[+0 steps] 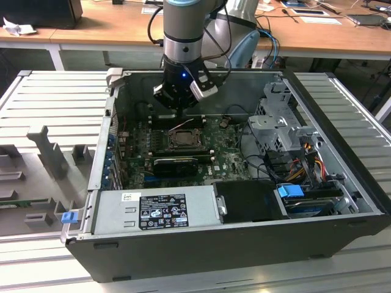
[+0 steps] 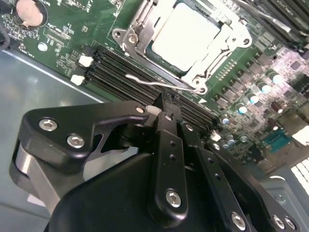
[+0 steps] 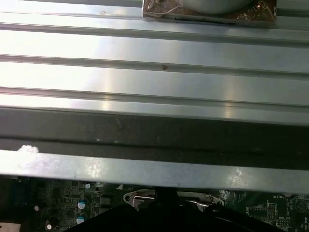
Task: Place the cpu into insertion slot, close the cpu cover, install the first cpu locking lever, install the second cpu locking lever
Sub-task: 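Install the first cpu locking lever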
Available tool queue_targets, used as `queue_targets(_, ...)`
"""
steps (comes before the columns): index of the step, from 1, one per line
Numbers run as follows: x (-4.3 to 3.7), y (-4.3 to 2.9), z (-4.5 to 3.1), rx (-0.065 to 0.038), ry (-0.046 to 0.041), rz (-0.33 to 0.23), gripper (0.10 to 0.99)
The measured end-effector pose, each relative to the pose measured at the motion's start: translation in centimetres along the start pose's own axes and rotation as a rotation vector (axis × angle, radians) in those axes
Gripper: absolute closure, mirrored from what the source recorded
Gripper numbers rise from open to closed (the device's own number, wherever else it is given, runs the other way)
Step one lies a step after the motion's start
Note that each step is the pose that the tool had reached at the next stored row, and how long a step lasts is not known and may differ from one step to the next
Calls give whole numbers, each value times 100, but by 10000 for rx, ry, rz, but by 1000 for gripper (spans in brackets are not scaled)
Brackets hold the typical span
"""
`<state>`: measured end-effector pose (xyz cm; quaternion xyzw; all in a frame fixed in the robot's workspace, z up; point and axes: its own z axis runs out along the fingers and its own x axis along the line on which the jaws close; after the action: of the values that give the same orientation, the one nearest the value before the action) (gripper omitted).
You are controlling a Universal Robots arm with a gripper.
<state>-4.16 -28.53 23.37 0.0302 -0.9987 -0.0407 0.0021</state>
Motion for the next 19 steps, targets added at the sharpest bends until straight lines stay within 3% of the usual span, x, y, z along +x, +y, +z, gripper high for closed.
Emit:
queue_targets(7,-138,-11,53,0,9,-104,980)
queue_targets(19,-243,-18,182,1,9,-104,980)
